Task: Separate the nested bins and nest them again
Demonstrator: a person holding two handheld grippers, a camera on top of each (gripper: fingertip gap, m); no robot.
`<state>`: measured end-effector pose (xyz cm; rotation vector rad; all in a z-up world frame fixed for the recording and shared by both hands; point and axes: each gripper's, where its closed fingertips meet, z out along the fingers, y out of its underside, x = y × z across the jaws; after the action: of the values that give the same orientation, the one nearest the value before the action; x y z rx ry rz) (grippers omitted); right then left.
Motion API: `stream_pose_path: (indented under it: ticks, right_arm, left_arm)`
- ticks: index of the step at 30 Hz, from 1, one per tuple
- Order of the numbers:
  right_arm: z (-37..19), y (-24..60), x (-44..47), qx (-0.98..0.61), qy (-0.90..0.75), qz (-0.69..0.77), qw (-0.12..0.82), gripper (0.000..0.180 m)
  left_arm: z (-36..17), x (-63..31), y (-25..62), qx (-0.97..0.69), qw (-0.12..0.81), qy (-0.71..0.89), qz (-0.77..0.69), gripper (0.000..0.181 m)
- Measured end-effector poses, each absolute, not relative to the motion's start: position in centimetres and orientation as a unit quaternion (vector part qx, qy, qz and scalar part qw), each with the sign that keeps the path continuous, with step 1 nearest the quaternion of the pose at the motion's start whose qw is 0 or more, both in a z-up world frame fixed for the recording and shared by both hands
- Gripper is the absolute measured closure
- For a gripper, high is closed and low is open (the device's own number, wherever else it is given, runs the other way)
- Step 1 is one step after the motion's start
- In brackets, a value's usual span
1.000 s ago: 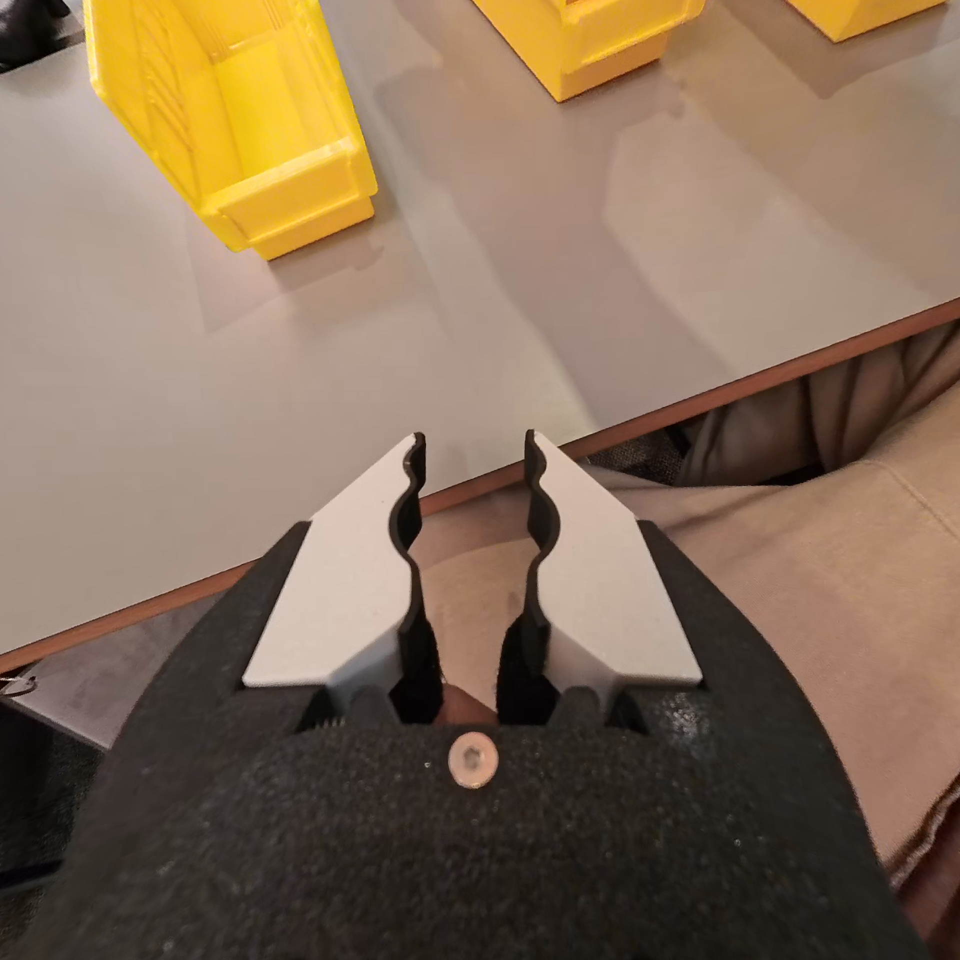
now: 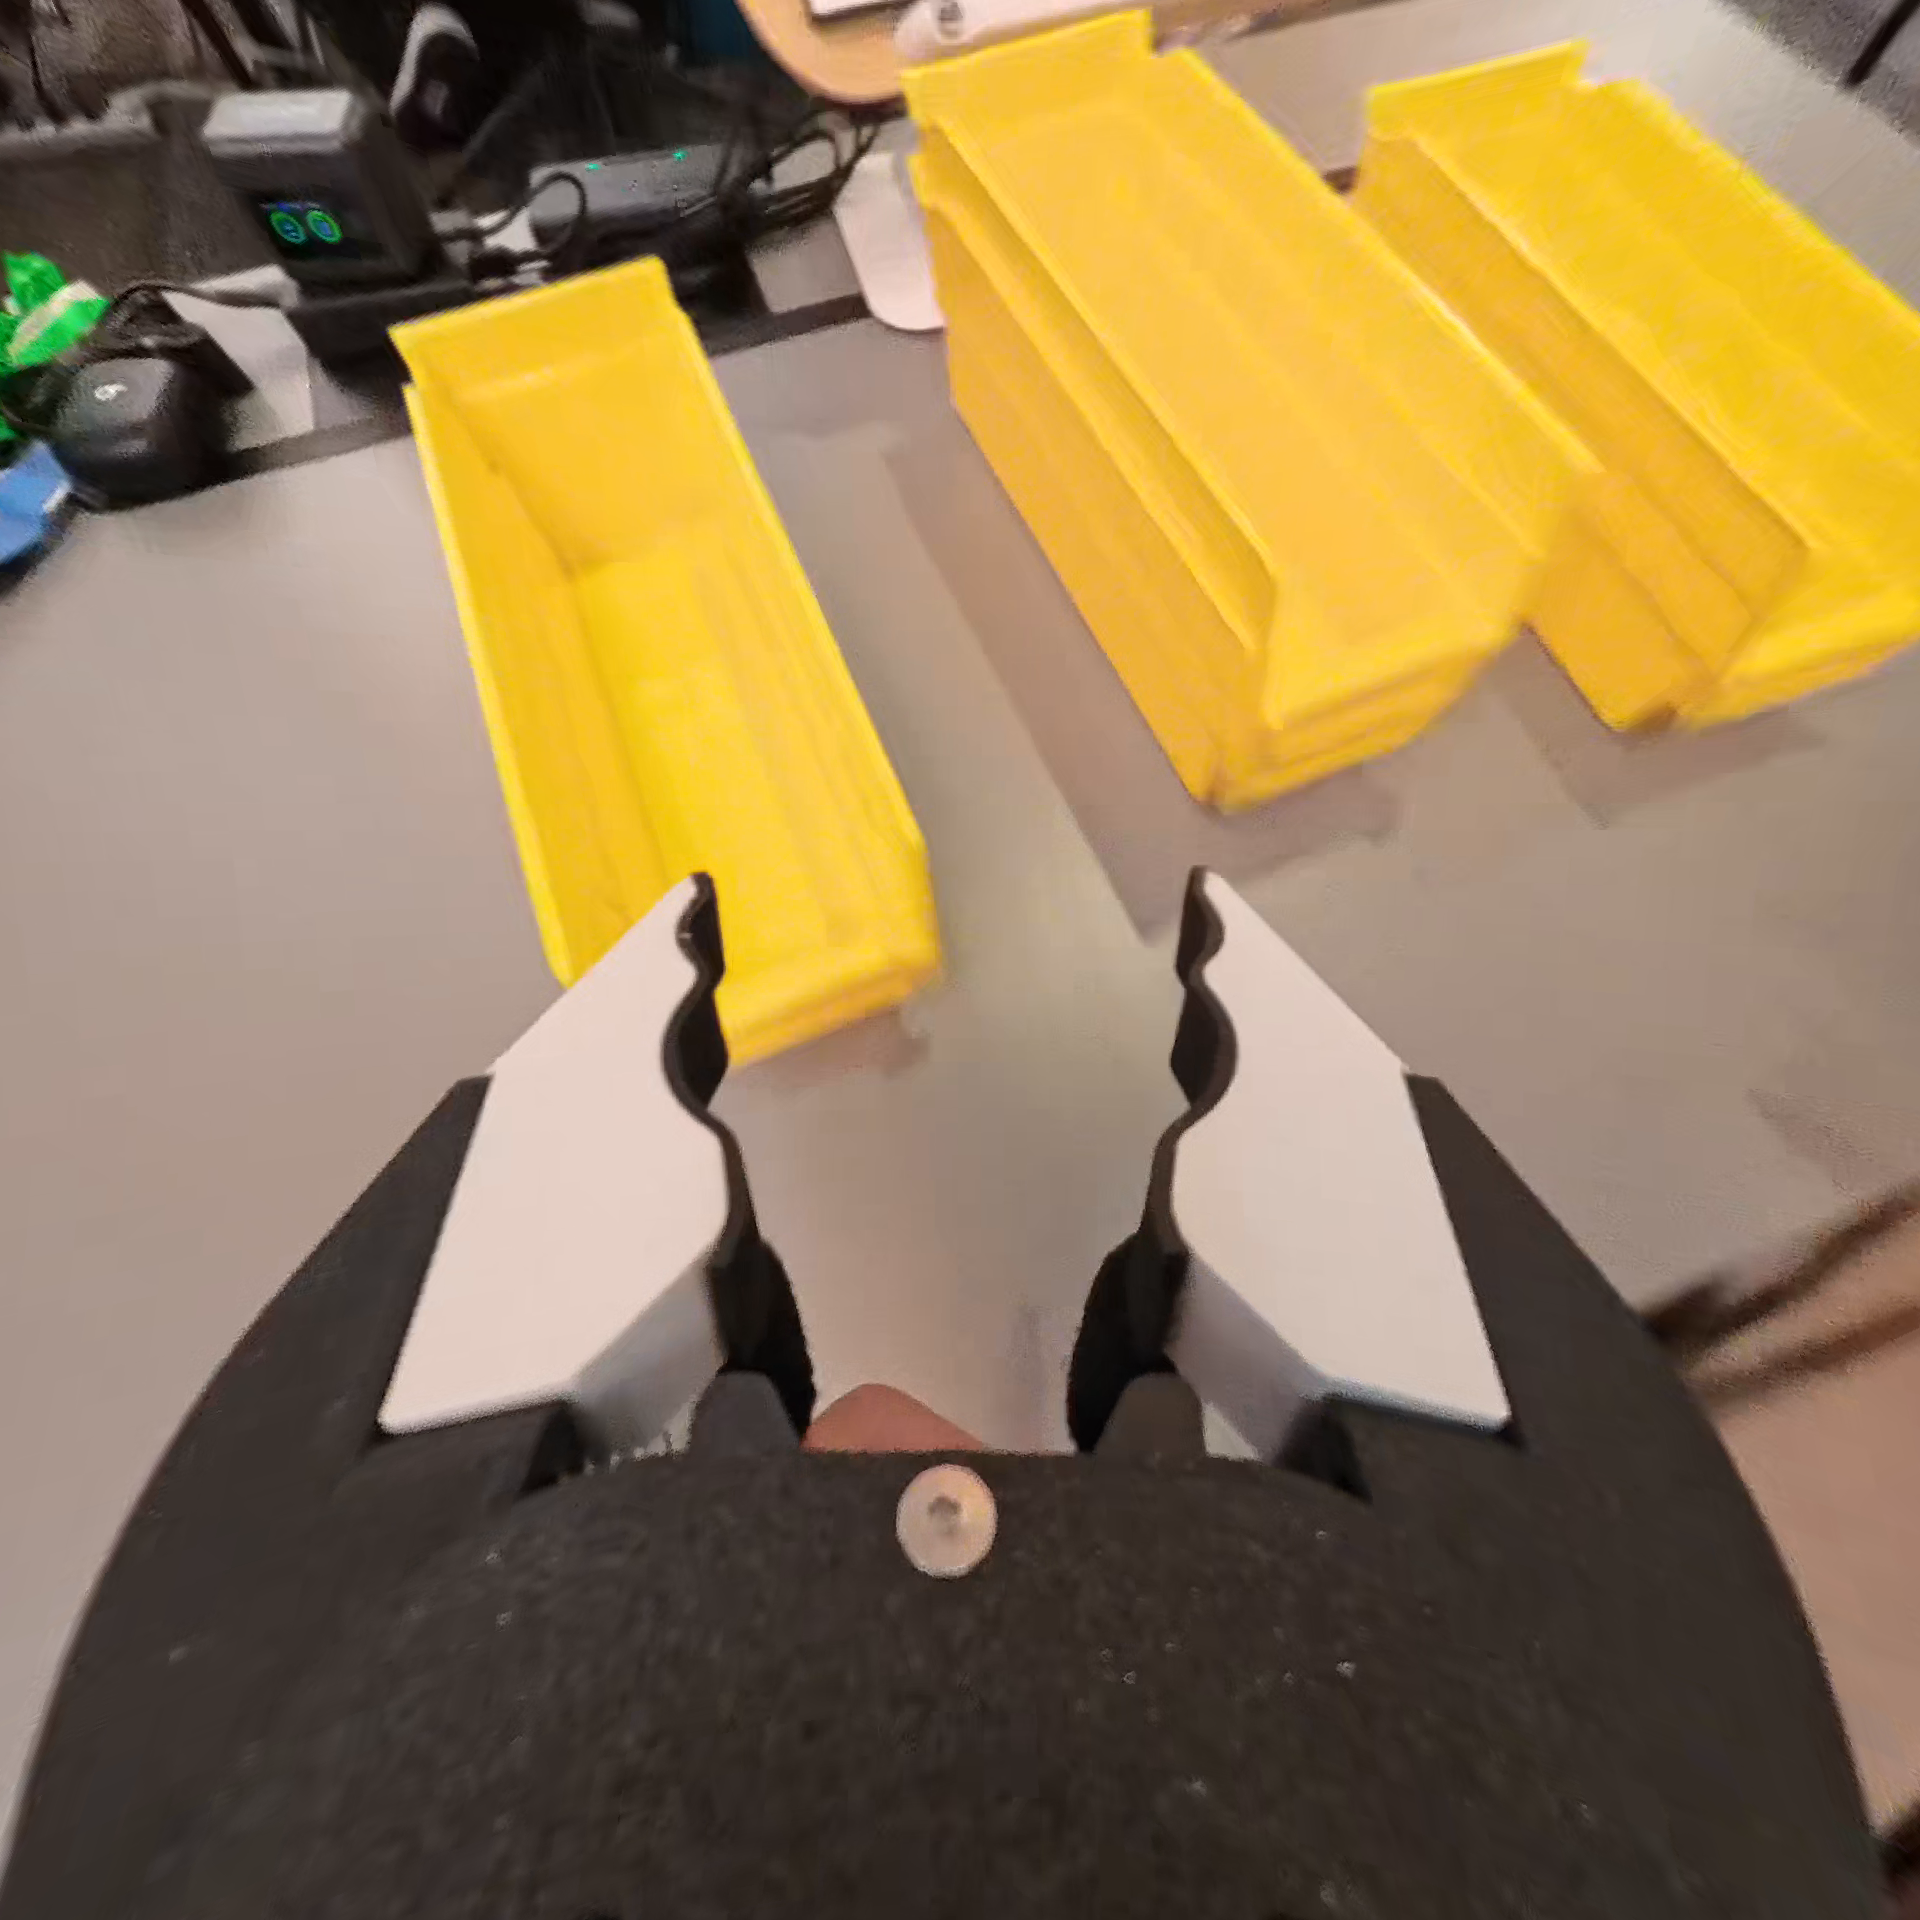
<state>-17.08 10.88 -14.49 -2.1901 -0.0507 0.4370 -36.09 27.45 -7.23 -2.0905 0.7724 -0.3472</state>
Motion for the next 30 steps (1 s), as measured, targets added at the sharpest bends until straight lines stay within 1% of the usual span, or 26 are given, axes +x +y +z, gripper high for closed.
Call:
stream_pose_path:
  ticks: [2, 3, 4, 7, 8, 9, 12, 14, 15, 16, 17, 18, 22, 26, 30]
  right_arm:
    - [-14.9, 10.1, -18.5, -0.871, -0.023, 0.213, 0.443, 0.083]
    - [-15.0, 9.7, -18.9, -0.870, -0.034, 0.223, 0.439, 0.082]
    - [-15.1, 9.2, -19.1, -0.871, -0.047, 0.223, 0.435, 0.082]
    - [-16.2, 8.5, -17.6, -0.880, -0.060, 0.198, 0.428, 0.082]
    - [-16.4, 8.4, -17.1, -0.882, -0.052, 0.205, 0.422, 0.082]
    - [-16.3, 8.4, -16.8, -0.880, -0.040, 0.216, 0.421, 0.082]
    - [-15.7, 8.6, -16.0, -0.872, -0.024, 0.240, 0.427, 0.083]
    - [-16.3, 8.6, -15.4, -0.878, -0.027, 0.228, 0.420, 0.083]
    - [-16.4, 8.6, -15.2, -0.880, -0.028, 0.223, 0.418, 0.083]
    - [-16.5, 8.5, -15.0, -0.881, -0.029, 0.220, 0.417, 0.083]
    - [-16.5, 8.5, -14.8, -0.882, -0.029, 0.218, 0.417, 0.083]
    - [-16.5, 8.4, -14.7, -0.882, -0.028, 0.218, 0.416, 0.083]
    - [-16.4, 8.3, -14.7, -0.880, -0.017, 0.232, 0.414, 0.086]
    - [-15.7, 8.5, -14.8, -0.872, -0.011, 0.243, 0.425, 0.088]
    - [-14.8, 8.9, -14.9, -0.863, -0.029, 0.228, 0.451, 0.088]
  left_arm:
    - [-7.1, -35.9, 34.1, -0.861, 0.399, 0.306, -0.075, 0.081]
    - [-7.6, -35.8, 36.9, -0.878, 0.371, 0.298, -0.056, 0.075]
    - [-8.5, -35.7, 39.4, -0.896, 0.335, 0.289, -0.038, 0.065]
    - [-10.8, -34.4, 44.0, -0.942, 0.235, 0.236, -0.032, 0.045]
    - [-11.3, -34.0, 45.0, -0.949, 0.216, 0.228, -0.021, 0.040]
    - [-11.6, -33.9, 46.1, -0.952, 0.213, 0.221, -0.005, 0.043]
    - [-13.7, -34.8, 47.6, -0.969, 0.169, 0.178, 0.034, 0.039]
    - [-15.5, -36.2, 47.6, -0.977, 0.132, 0.159, 0.055, 0.038]
    - [-16.2, -36.4, 47.5, -0.980, 0.117, 0.154, 0.046, 0.034]
    - [-16.6, -35.9, 47.4, -0.983, 0.106, 0.150, 0.017, 0.045]
    - [-16.6, -35.5, 47.4, -0.984, 0.103, 0.148, -0.007, 0.062]
    - [-16.5, -35.4, 47.5, -0.983, 0.104, 0.152, -0.008, 0.071]
    - [-16.0, -36.0, 46.7, -0.986, 0.078, 0.150, 0.011, 0.089]
    - [-13.4, -36.3, 46.8, -0.987, 0.093, 0.131, 0.019, 0.093]
    - [-7.1, -34.1, 47.0, -0.984, 0.137, 0.113, -0.015, 0.093]
